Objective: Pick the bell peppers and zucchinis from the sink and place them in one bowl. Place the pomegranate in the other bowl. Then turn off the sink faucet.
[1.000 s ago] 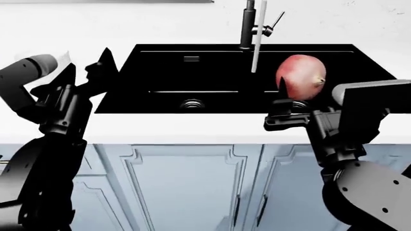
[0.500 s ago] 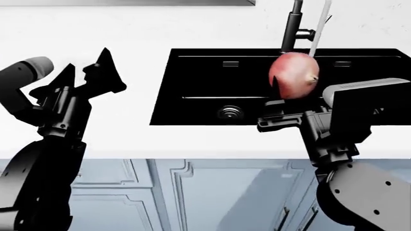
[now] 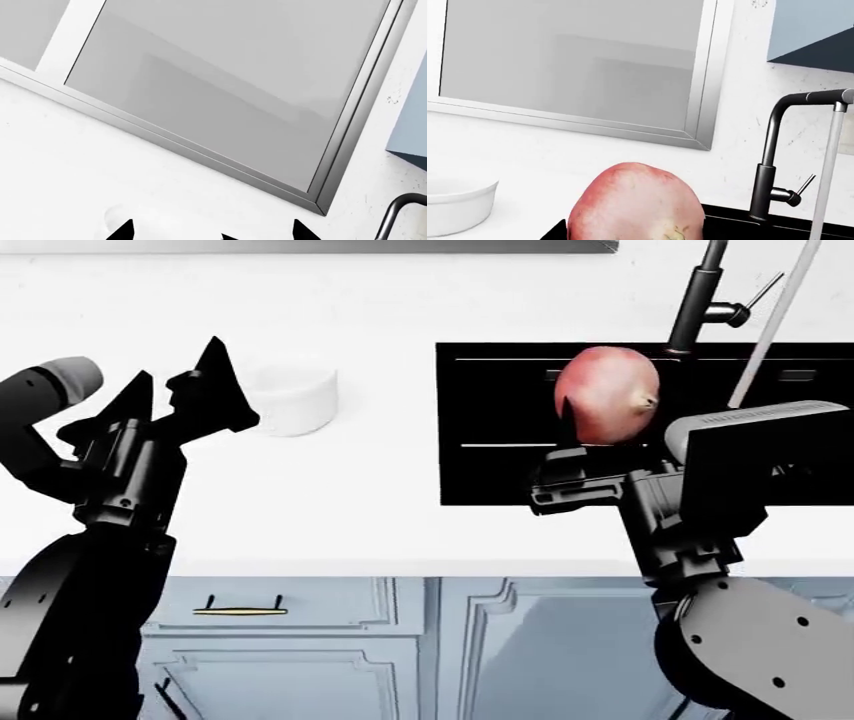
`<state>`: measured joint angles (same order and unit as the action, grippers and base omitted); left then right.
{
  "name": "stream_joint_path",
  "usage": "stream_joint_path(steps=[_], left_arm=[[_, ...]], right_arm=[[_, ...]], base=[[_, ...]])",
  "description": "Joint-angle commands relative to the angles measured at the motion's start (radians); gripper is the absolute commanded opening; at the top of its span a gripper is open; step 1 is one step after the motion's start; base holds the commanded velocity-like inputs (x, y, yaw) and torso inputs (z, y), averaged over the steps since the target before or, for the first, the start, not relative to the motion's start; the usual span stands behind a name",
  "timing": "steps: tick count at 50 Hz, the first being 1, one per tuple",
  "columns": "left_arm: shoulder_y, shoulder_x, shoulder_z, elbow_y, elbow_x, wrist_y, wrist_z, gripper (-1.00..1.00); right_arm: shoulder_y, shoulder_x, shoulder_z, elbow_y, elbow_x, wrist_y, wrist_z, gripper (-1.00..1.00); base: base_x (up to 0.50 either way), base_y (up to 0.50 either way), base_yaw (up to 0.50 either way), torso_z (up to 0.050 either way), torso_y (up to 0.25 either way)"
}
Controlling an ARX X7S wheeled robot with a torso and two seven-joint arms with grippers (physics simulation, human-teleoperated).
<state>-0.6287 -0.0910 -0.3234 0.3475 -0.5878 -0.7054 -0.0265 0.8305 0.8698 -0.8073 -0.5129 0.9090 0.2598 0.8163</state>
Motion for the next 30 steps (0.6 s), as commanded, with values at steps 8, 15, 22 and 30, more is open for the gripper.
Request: stream_joint_path(steps=[8, 15, 22, 30], left_arm=[[0.003, -0.017, 0.012, -0.002, -0.033, 0.007, -0.024, 1.0], [0.005, -0.022, 0.018, -0.006, -0.041, 0.012, -0.031, 1.0], [0.007, -0.027, 0.026, -0.009, -0.045, 0.019, -0.037, 1.0], [0.01, -0.032, 0.036, -0.011, -0.052, 0.026, -0.042, 1.0]], right_arm=[[0.005, -0.001, 0.006, -0.012, -0.032, 0.017, -0.009, -1.0], [0.004, -0.002, 0.006, -0.012, -0.033, 0.015, -0.013, -1.0], [0.001, 0.0, 0.009, -0.014, -0.035, 0.008, -0.016, -1.0], [-0.012, 0.005, 0.016, -0.022, -0.05, -0.021, -0.023, -1.0]], base=[[0.0, 0.5, 0.0, 0.0, 0.0], [0.0, 0.5, 0.0, 0.0, 0.0], [0.0, 0.5, 0.0, 0.0, 0.0], [0.0, 0.5, 0.0, 0.0, 0.0]])
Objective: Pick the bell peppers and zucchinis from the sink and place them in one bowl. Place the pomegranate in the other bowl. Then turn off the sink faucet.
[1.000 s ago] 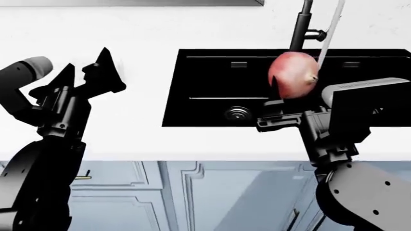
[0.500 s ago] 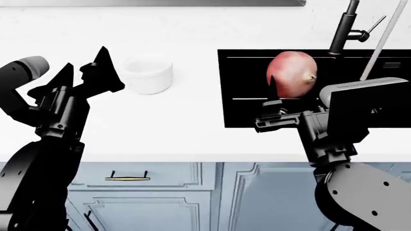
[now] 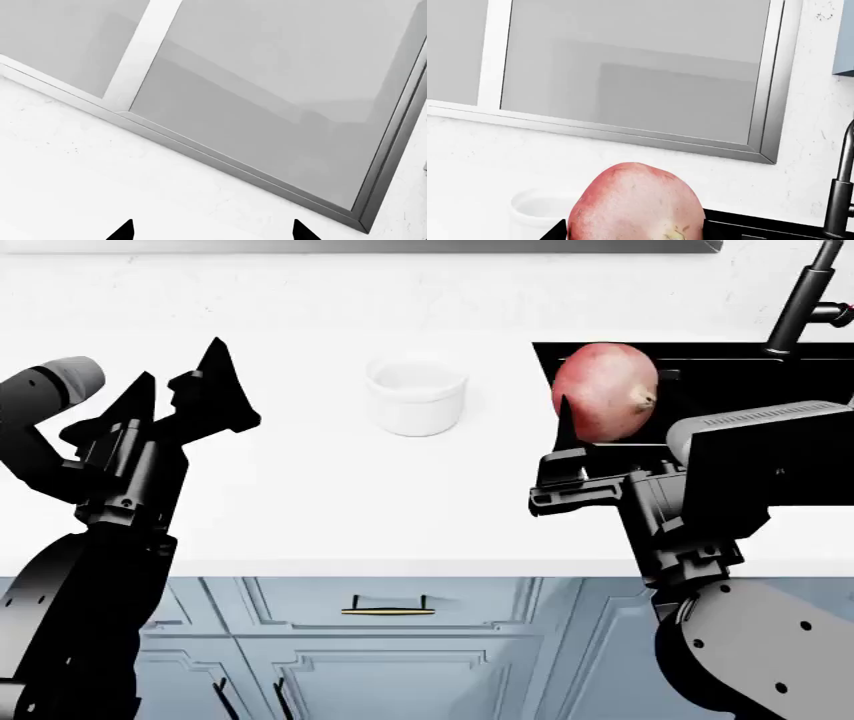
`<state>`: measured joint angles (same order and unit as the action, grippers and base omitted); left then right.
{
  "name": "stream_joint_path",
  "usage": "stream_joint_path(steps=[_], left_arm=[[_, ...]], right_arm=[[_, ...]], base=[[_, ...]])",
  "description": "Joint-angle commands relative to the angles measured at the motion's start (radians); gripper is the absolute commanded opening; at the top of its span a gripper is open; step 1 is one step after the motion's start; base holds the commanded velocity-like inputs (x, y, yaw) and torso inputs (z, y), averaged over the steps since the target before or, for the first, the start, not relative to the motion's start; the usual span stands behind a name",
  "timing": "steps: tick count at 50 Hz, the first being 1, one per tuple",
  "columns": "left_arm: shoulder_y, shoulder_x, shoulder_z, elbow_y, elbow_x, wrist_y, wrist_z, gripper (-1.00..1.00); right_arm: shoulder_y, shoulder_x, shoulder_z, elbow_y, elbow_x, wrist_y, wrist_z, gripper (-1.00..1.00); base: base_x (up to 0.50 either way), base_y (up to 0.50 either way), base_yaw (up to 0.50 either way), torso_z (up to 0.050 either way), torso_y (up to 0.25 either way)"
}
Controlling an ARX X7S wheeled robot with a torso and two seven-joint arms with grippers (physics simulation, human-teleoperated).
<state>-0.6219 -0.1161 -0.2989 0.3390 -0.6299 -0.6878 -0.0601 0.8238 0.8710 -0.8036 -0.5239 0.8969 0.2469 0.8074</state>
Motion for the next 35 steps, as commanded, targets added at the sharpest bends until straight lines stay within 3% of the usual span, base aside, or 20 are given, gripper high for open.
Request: stream_joint_path(steps=[1, 15, 22, 35], left_arm=[[0.003, -0.008, 0.013, -0.002, -0.011, 0.009, -0.009, 1.0], [0.006, -0.017, 0.025, -0.004, -0.023, 0.018, -0.019, 1.0], [0.009, -0.022, 0.032, -0.003, -0.029, 0.022, -0.023, 1.0], [0.013, -0.029, 0.04, 0.001, -0.042, 0.027, -0.032, 1.0]], right_arm=[[-0.007, 0.004, 0.014, -0.011, -0.038, -0.012, -0.016, -1.0], [-0.022, 0.005, 0.022, -0.011, -0.043, -0.055, -0.048, -1.0], [-0.019, 0.007, 0.022, -0.018, -0.043, -0.049, -0.046, -1.0], [-0.028, 0.017, 0.025, -0.034, -0.054, -0.054, -0.037, -1.0]], base=[[0.02, 0.5, 0.0, 0.0, 0.01], [0.11, 0.49, 0.0, 0.0, 0.0], [0.0, 0.0, 0.0, 0.0, 0.001], [0.49, 0.0, 0.0, 0.0, 0.0]])
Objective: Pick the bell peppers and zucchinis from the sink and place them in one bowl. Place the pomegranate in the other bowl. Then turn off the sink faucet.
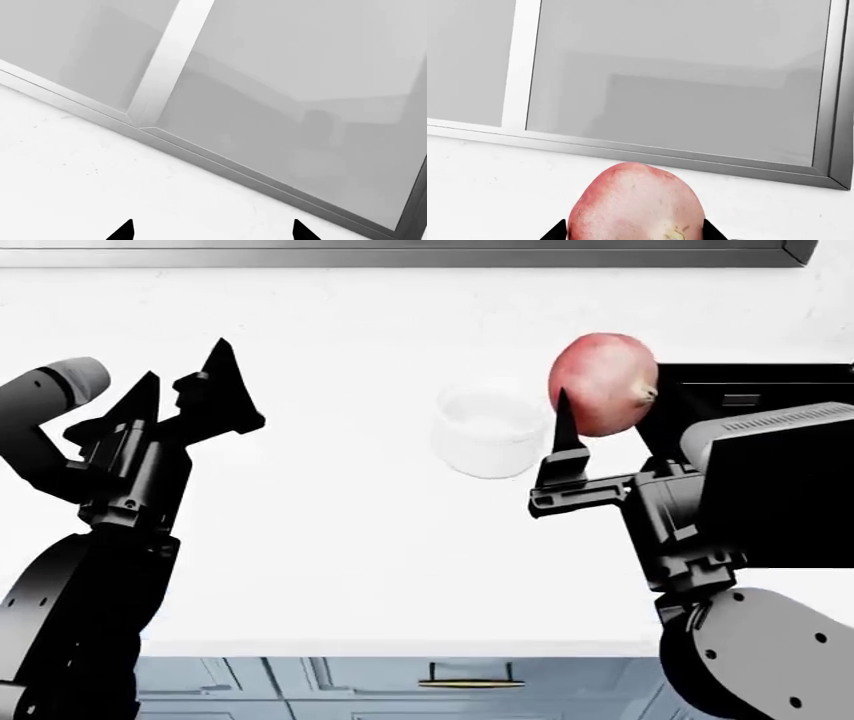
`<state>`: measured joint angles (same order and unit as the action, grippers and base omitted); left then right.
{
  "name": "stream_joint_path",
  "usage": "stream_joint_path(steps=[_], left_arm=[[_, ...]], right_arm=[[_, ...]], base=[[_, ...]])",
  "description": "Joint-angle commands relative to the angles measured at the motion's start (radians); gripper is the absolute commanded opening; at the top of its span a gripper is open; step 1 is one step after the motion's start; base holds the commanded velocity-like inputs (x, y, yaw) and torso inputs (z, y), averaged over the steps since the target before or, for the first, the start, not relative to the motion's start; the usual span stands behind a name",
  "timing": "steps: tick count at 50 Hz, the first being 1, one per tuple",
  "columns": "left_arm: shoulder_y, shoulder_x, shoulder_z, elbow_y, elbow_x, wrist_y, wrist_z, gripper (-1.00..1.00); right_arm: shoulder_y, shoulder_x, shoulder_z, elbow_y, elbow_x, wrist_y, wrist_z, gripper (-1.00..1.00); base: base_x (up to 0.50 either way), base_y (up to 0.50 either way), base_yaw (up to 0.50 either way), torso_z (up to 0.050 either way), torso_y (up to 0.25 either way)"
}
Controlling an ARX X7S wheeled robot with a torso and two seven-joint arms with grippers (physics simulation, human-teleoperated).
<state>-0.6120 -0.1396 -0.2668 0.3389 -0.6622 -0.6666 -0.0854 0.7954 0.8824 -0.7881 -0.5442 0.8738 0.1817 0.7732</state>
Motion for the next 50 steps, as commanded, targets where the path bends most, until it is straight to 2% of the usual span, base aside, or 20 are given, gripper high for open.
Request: stream_joint_path(steps=[1, 7, 11, 15, 20, 27, 42, 50], left_arm=[[0.003, -0.006, 0.008, 0.002, -0.011, 0.006, -0.008, 1.0], [0.0, -0.011, 0.006, -0.005, -0.018, 0.009, -0.011, 1.0], [0.001, -0.013, 0.006, -0.001, -0.026, 0.008, -0.015, 1.0], [-0.001, -0.016, 0.003, -0.003, -0.036, 0.006, -0.017, 1.0], [0.0, -0.018, 0.005, -0.004, -0.042, 0.007, -0.019, 1.0], [0.001, -0.023, 0.002, -0.003, -0.054, 0.007, -0.024, 1.0], [0.005, -0.029, 0.012, 0.001, -0.071, 0.007, -0.029, 1.0], [0.007, -0.033, 0.016, 0.003, -0.08, 0.006, -0.033, 1.0]], right_arm=[[0.0, 0.006, 0.011, -0.015, -0.031, 0.012, -0.001, -1.0], [0.021, 0.021, 0.022, -0.05, -0.015, 0.035, 0.019, -1.0], [0.109, 0.021, 0.029, -0.075, 0.05, 0.134, 0.039, -1.0], [0.265, -0.006, 0.036, -0.02, 0.218, 0.312, 0.055, -1.0], [0.518, -0.083, 0.009, 0.148, 0.453, 0.595, 0.052, -1.0], [0.711, -0.162, -0.011, 0.354, 0.679, 0.811, 0.061, -1.0], [0.919, -0.246, -0.057, 0.571, 0.941, 1.038, 0.069, -1.0], [1.0, -0.285, -0.085, 0.636, 0.991, 1.093, 0.094, -1.0]], base=[[0.5, 0.0, 0.0, 0.0, 0.01], [0.5, 0.0, 0.0, 0.0, 0.0], [0.5, 0.0, 0.0, 0.0, 0.002], [0.0, 0.0, 0.0, 0.0, 0.003], [0.0, 0.0, 0.0, 0.0, 0.0], [0.0, 0.0, 0.0, 0.0, 0.0], [0.0, 0.0, 0.0, 0.0, 0.0], [0.0, 0.0, 0.0, 0.0, 0.001]])
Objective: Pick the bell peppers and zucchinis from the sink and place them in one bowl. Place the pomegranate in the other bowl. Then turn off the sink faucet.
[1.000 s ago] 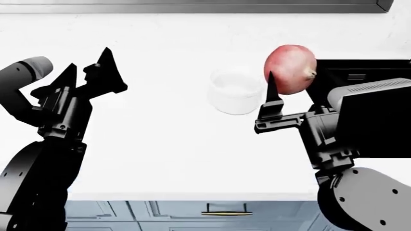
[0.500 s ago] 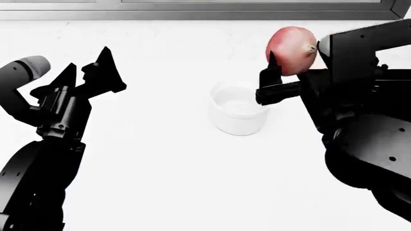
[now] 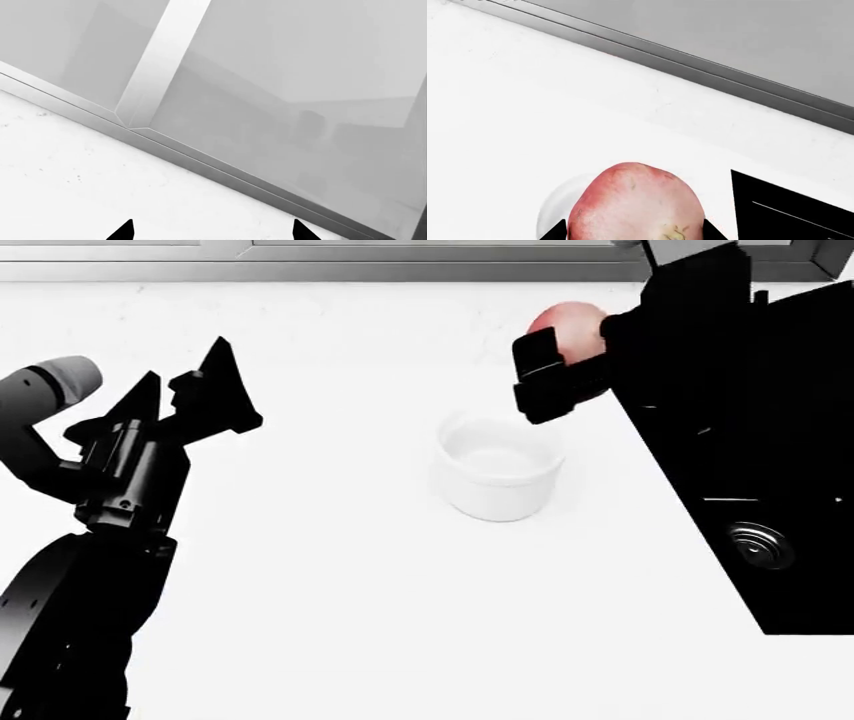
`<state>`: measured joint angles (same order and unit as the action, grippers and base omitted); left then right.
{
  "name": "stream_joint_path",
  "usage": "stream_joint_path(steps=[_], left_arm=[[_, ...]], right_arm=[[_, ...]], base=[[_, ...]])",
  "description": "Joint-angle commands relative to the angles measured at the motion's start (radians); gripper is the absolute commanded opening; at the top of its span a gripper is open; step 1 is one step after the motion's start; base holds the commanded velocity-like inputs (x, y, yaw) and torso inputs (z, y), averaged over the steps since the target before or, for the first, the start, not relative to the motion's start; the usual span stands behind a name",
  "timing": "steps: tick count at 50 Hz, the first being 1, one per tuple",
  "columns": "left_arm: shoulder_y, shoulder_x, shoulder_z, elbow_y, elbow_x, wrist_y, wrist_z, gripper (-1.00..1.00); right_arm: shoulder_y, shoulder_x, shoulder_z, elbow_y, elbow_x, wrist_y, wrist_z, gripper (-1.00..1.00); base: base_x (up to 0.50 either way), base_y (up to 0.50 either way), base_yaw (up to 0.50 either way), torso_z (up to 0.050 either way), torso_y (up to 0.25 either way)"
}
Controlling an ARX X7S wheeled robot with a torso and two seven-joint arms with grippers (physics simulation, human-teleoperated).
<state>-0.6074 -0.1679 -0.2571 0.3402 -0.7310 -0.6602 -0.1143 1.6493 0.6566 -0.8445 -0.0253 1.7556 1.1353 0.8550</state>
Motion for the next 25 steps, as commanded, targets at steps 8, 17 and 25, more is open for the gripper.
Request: stream_joint_path(steps=[8, 17, 25], left_arm=[[0.001, -0.008, 0.012, -0.001, -0.016, 0.003, -0.009, 1.0], [-0.001, -0.013, 0.014, -0.004, -0.022, 0.005, -0.014, 1.0], [0.003, -0.017, 0.016, 0.002, -0.03, 0.007, -0.018, 1.0]], right_arm=[[0.209, -0.121, -0.062, 0.268, 0.025, 0.166, -0.114, -1.0], [0.216, -0.167, -0.091, 0.366, 0.026, 0.2, -0.207, -1.0], [0.217, -0.225, -0.138, 0.422, -0.075, 0.192, -0.366, -1.0]], base=[[0.0, 0.0, 0.0, 0.0, 0.0], [0.0, 0.0, 0.0, 0.0, 0.0], [0.0, 0.0, 0.0, 0.0, 0.0]])
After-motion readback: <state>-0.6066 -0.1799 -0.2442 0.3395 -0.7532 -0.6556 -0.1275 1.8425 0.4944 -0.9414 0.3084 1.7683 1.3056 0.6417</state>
